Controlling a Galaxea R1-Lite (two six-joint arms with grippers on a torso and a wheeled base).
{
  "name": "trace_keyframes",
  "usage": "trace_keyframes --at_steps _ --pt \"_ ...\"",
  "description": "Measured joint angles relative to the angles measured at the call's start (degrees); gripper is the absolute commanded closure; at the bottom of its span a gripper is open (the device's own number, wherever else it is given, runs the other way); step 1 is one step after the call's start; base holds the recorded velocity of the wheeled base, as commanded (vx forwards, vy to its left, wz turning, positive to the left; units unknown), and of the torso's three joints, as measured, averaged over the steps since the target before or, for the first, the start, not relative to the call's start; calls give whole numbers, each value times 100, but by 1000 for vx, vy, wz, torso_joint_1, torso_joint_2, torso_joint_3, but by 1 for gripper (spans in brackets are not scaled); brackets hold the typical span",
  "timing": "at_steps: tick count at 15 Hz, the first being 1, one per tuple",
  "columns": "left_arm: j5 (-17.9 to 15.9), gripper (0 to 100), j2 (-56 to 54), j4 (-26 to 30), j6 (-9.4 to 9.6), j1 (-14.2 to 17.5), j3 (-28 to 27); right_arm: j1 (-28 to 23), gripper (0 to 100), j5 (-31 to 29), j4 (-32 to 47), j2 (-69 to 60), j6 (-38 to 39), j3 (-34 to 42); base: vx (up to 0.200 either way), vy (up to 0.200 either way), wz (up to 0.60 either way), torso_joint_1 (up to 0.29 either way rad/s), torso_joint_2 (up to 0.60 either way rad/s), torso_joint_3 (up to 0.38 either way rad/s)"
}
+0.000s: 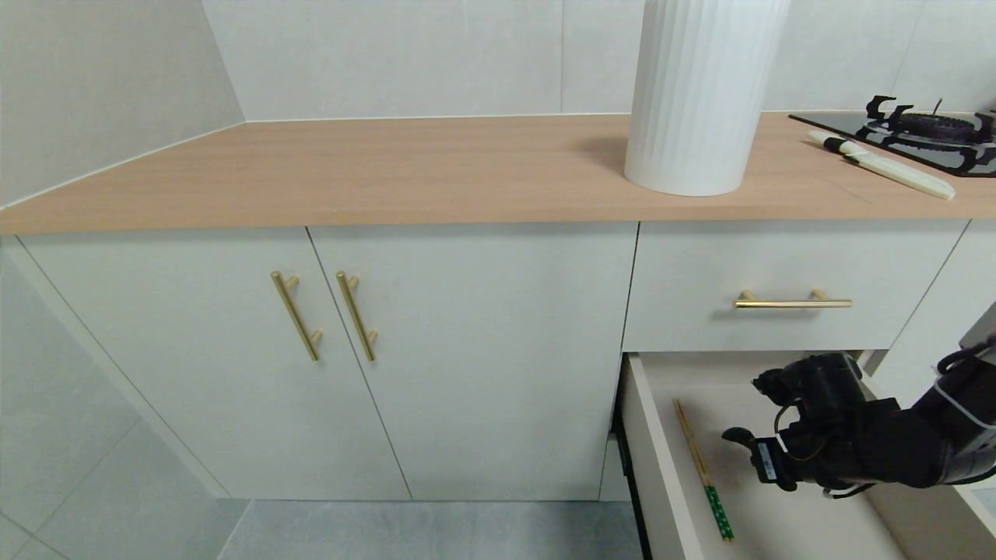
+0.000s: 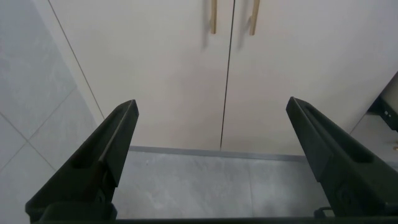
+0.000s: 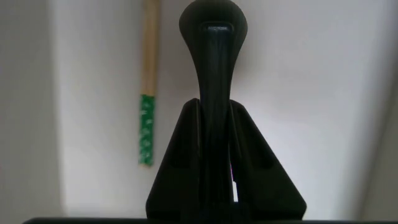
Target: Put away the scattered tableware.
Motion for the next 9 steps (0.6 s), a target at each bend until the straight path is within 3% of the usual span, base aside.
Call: trace_keyframes --at_steps 5,9 --pt "2 0 0 0 0 0 0 -138 100 -226 -614 577 2 72 0 0 0 0 0 0" --pt "2 0 0 0 0 0 0 -190 100 -239 -663 729 0 71 0 0 0 0 0 0"
